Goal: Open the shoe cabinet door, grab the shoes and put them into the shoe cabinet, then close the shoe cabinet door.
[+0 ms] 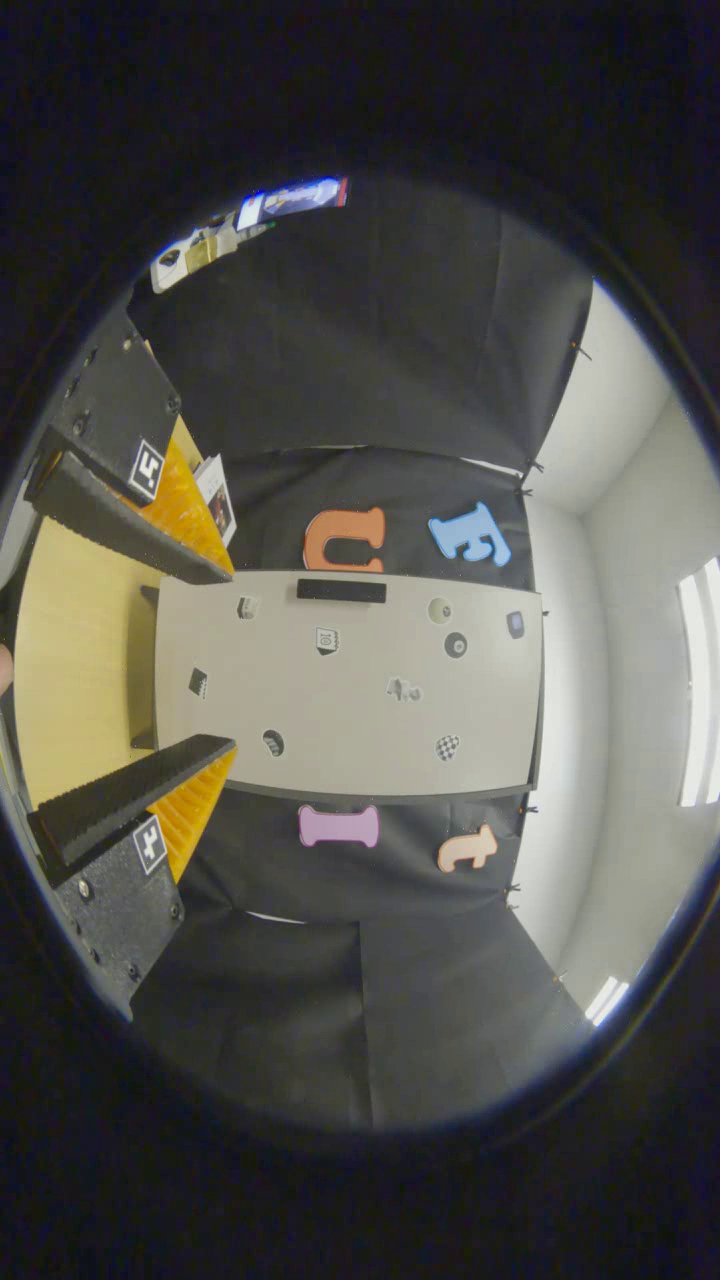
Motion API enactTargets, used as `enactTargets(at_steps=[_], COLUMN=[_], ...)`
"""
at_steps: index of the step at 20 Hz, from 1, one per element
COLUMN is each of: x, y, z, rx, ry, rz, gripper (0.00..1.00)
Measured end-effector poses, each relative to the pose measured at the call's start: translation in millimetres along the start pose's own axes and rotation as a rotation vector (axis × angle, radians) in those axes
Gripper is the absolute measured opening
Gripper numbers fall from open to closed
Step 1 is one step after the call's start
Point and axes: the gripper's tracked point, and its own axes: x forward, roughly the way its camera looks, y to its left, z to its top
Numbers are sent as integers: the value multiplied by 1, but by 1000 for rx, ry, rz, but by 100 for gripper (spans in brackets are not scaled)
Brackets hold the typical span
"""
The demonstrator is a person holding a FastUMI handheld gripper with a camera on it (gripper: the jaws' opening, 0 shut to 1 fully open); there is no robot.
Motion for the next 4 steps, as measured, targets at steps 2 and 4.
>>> enactTargets(at_steps=[2, 4], x=[-1, -2], y=[0, 0], z=[-1, 0], rx=[-2, 0], ry=[0, -3], rz=[4, 4], gripper=[99, 99])
